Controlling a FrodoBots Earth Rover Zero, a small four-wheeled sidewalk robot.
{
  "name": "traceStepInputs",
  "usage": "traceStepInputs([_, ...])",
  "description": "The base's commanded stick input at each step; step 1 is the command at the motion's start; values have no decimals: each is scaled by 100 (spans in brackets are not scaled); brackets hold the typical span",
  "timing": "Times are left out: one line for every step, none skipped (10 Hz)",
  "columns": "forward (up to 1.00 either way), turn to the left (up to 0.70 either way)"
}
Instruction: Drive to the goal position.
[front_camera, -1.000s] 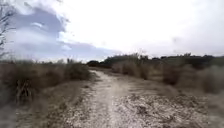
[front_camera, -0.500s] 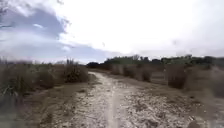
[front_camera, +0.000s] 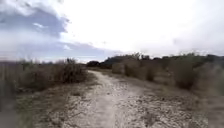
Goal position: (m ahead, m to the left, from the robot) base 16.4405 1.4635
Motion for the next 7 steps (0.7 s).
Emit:
traceStepInputs([70, 0])
traceStepInputs([70, 0])
traceStepInputs([70, 0])
traceStepInputs([70, 0])
traceStepInputs([70, 0])
traceStepInputs([70, 0])
traceStepInputs([70, 0])
